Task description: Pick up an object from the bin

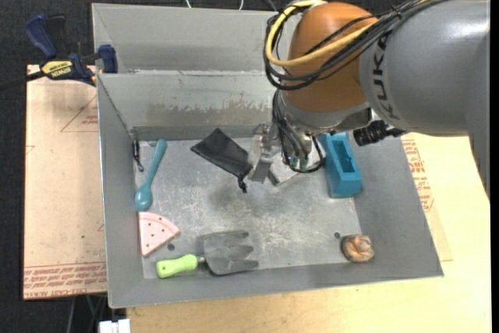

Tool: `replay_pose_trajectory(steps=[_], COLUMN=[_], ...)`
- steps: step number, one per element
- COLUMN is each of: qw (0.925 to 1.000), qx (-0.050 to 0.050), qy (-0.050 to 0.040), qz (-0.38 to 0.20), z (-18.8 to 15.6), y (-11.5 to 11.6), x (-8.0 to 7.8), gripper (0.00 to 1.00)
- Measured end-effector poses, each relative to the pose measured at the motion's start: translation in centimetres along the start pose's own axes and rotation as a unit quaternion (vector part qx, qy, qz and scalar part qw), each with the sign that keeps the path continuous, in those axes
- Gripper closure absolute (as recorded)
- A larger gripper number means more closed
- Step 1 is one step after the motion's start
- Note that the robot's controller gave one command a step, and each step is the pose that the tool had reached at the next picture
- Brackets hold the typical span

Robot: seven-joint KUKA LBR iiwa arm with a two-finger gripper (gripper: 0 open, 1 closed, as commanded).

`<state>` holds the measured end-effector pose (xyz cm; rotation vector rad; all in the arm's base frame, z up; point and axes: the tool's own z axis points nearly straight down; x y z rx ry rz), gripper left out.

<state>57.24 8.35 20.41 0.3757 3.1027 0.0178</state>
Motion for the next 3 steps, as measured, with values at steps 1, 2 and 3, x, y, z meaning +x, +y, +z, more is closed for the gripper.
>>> replay_pose_trajectory(steps=[1,2,3], qw=[0.9997,0.9999,0.9998], qx=[-0.001,0.001,0.001], qy=[-0.0011,0.0014,0.0019], qz=[-0.023,-0.014,-0.018], z=[6.8,2.6,-1.2], y=[2.6,1.8,2.2], x=[-1.4,-1.2,-1.0], gripper=[1.00,1.00,1.00])
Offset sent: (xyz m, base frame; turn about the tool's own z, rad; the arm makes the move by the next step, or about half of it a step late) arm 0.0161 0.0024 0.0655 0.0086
